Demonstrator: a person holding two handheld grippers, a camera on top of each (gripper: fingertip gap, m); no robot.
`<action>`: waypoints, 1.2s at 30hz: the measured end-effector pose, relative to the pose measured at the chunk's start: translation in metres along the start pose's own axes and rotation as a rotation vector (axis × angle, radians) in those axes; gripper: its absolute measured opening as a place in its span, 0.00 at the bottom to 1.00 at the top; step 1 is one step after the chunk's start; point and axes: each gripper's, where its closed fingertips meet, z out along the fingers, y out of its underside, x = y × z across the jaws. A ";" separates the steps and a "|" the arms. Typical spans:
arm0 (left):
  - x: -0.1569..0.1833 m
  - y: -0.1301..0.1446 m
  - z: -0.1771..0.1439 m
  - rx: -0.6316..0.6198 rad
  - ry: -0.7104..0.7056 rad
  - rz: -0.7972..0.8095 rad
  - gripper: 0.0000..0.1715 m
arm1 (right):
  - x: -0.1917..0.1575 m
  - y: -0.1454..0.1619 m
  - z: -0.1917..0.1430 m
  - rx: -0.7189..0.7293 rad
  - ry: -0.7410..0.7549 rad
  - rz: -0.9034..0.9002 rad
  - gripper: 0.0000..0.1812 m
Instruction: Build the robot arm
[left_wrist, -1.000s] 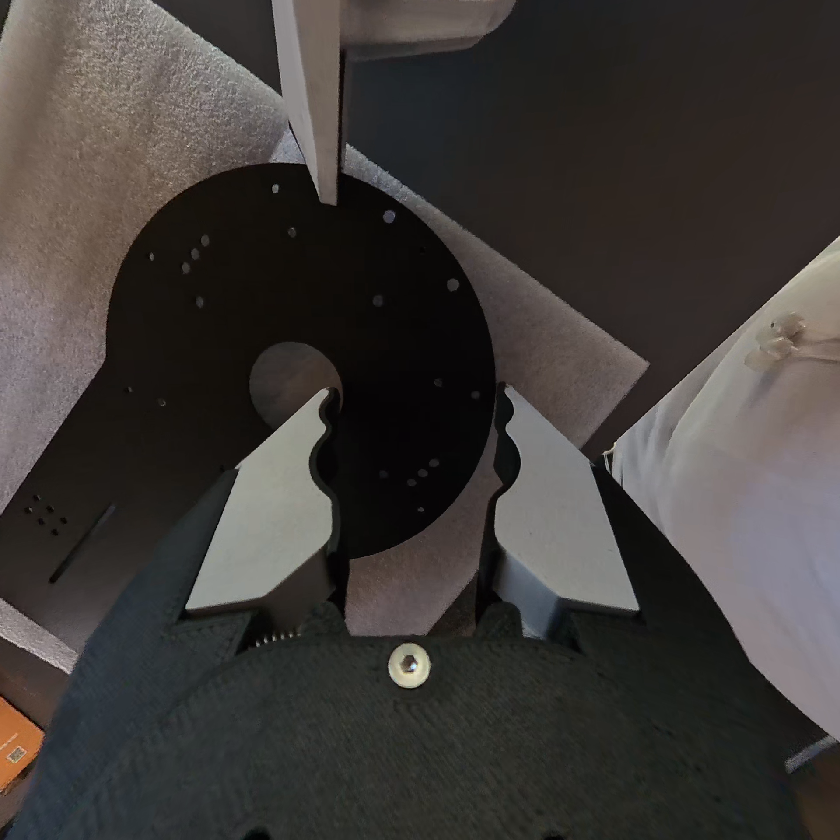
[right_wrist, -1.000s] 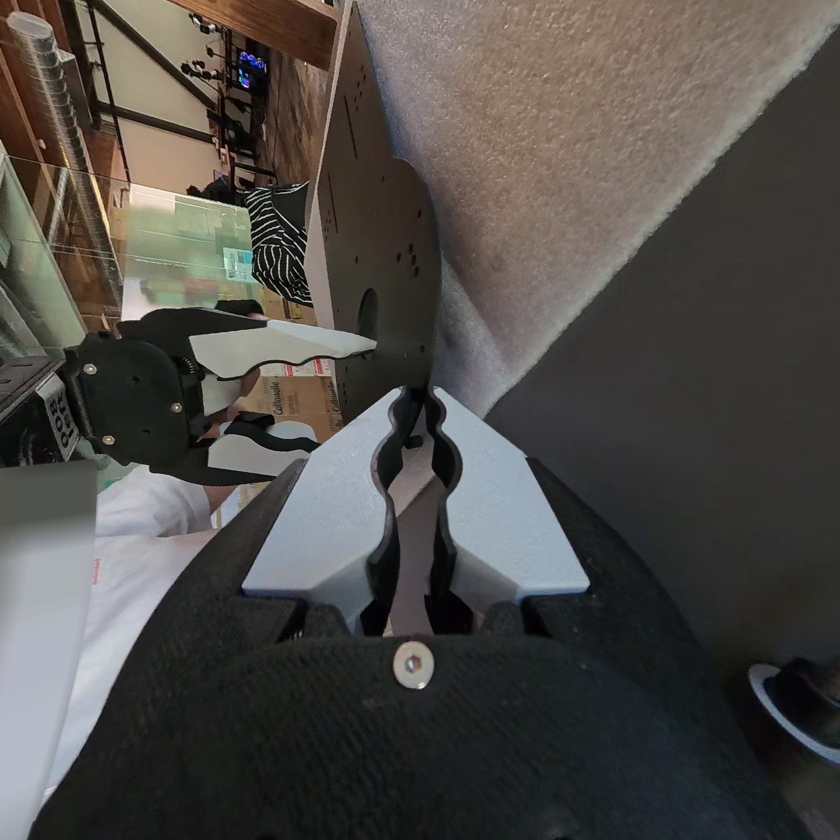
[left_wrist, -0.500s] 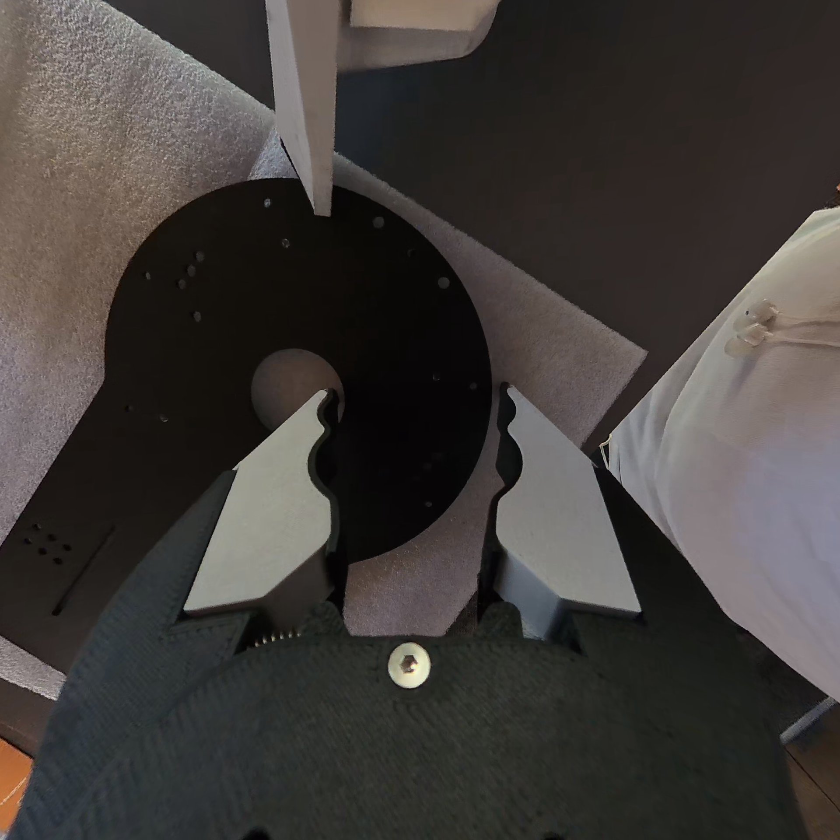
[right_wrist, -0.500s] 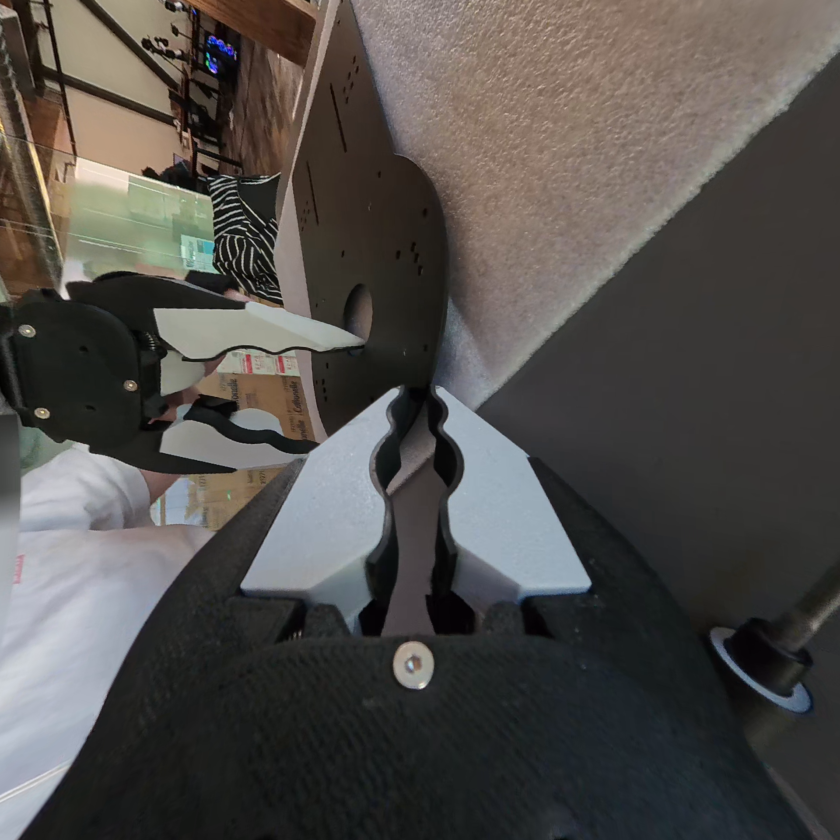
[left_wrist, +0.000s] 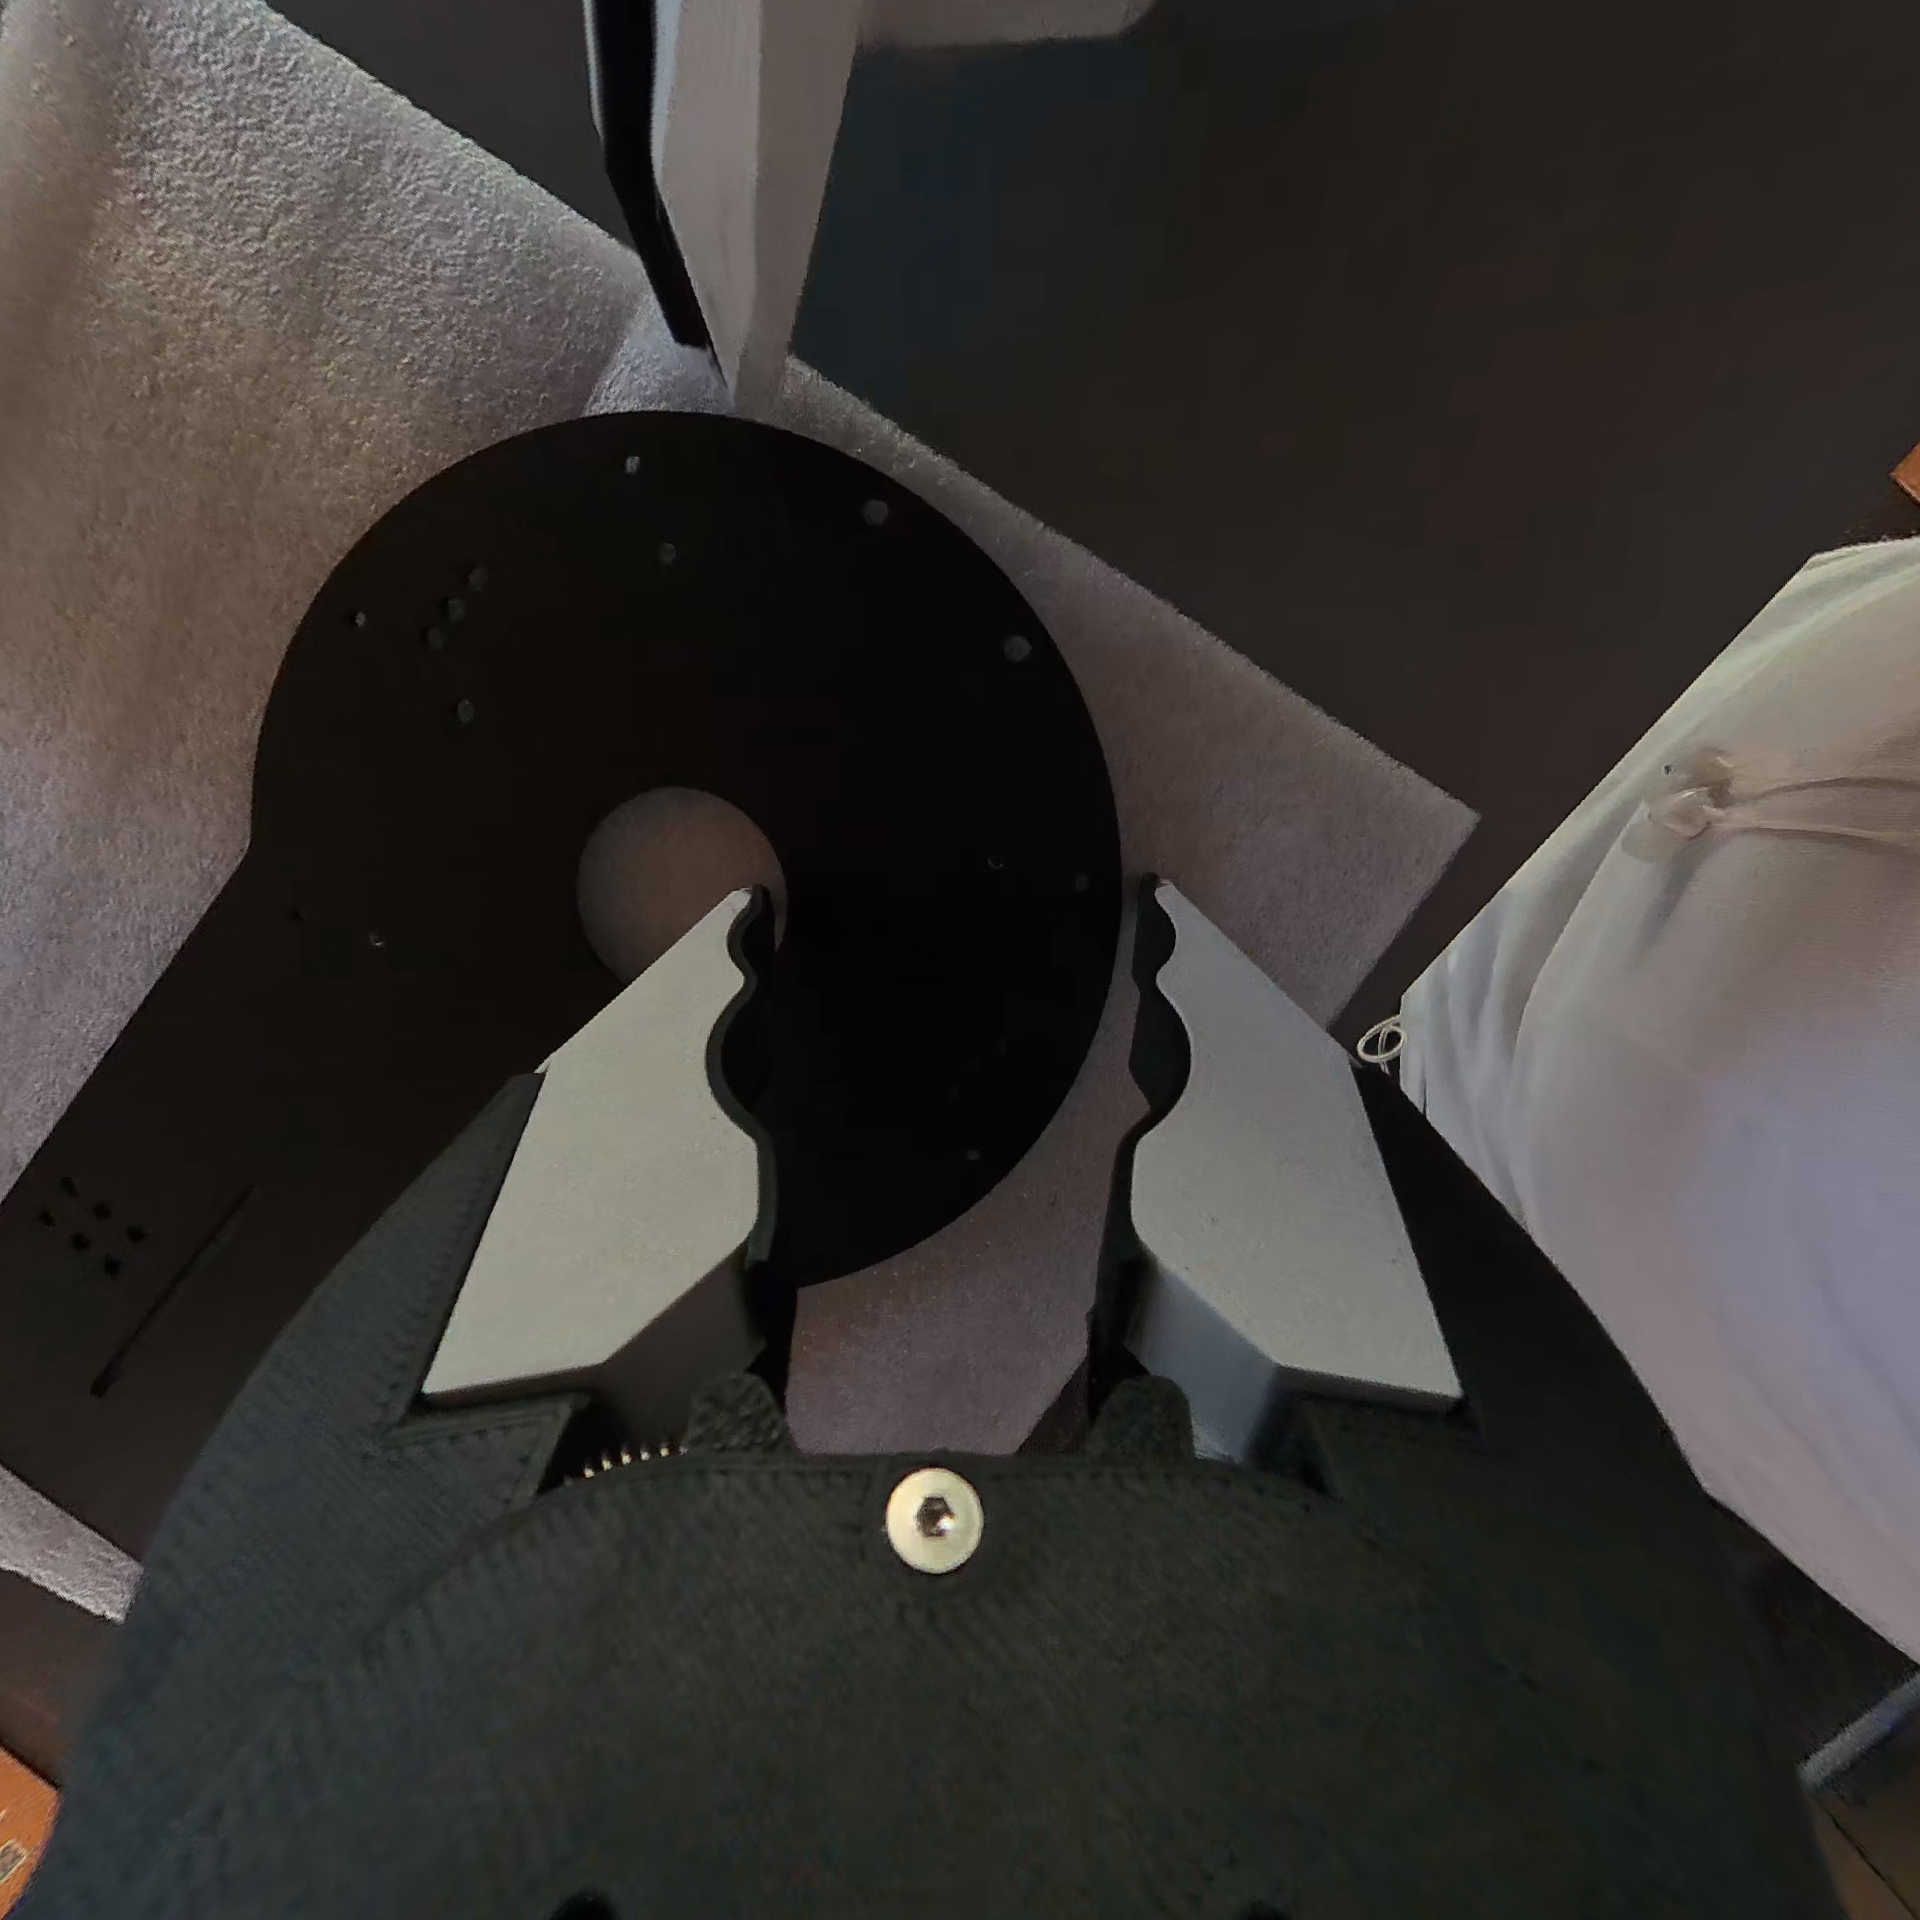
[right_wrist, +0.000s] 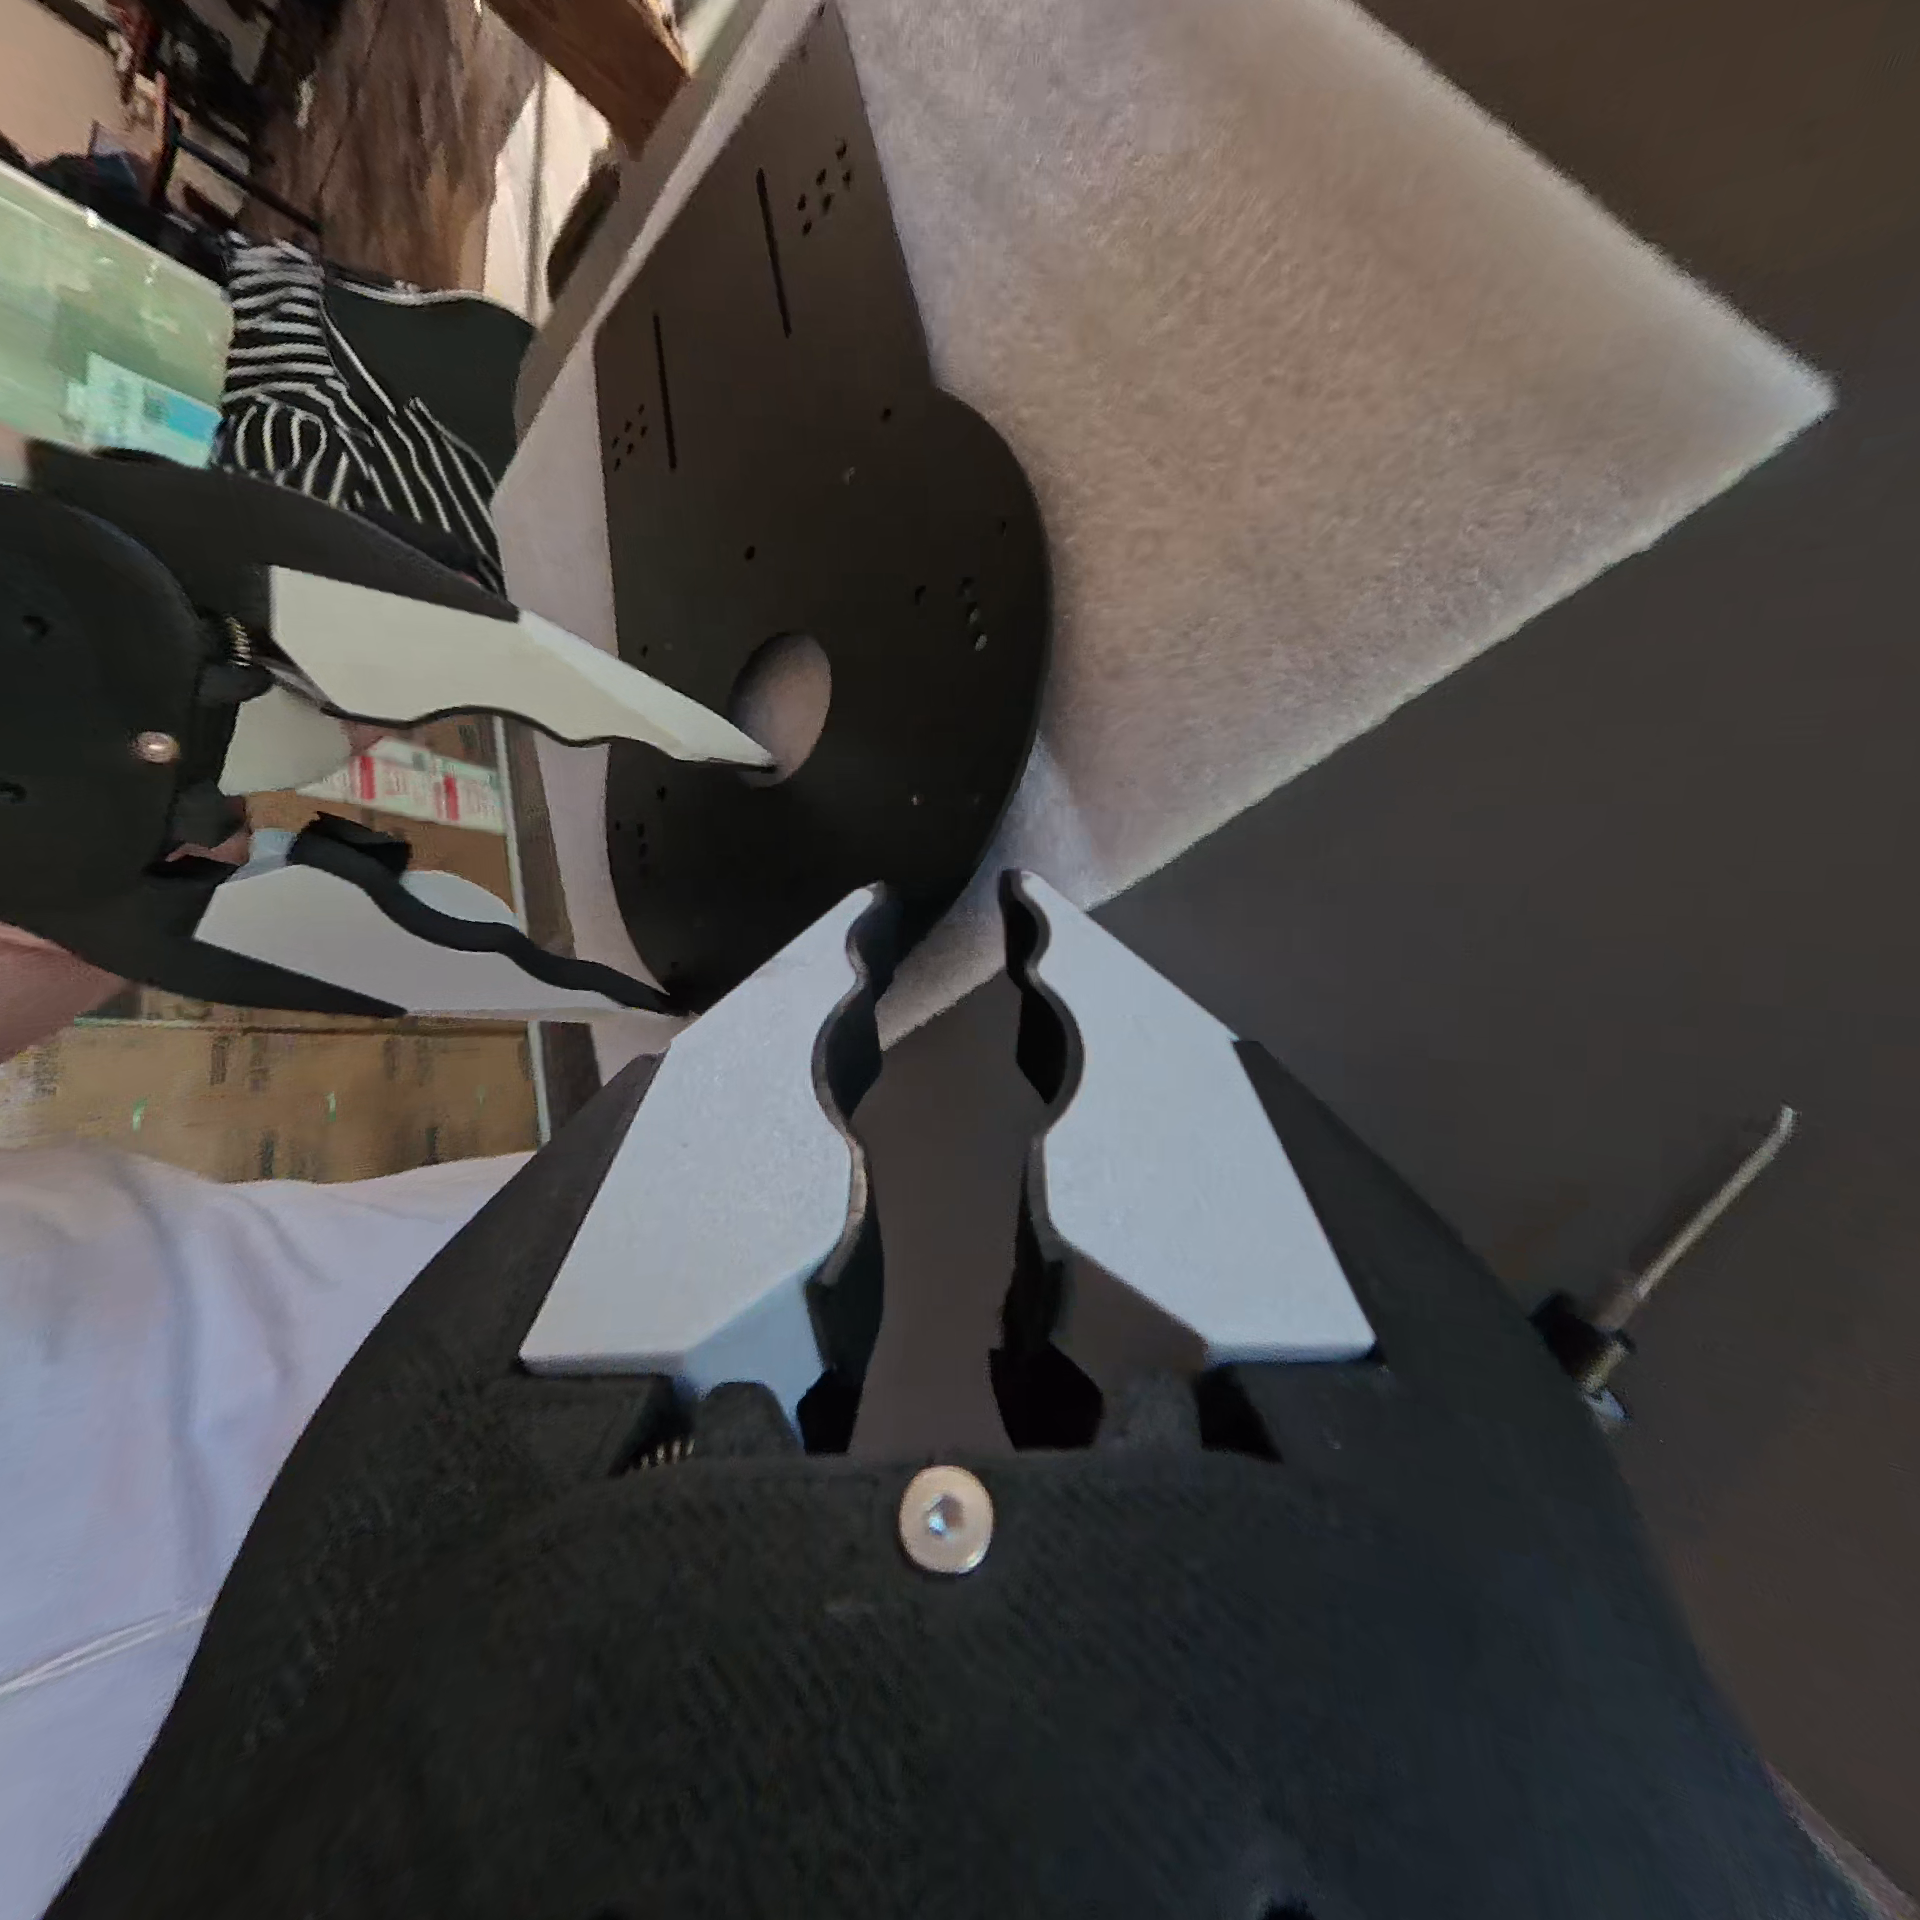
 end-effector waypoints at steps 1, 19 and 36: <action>0.000 0.000 0.000 0.003 -0.001 -0.002 0.40 | -0.004 -0.003 -0.004 0.030 -0.008 -0.009 0.12; 0.001 -0.020 -0.005 0.056 -0.009 -0.157 0.41 | -0.025 0.039 0.008 0.060 0.309 -0.602 0.12; -0.005 -0.017 0.005 -0.023 -0.061 -0.242 0.36 | -0.025 0.039 0.010 0.092 0.248 -0.583 0.11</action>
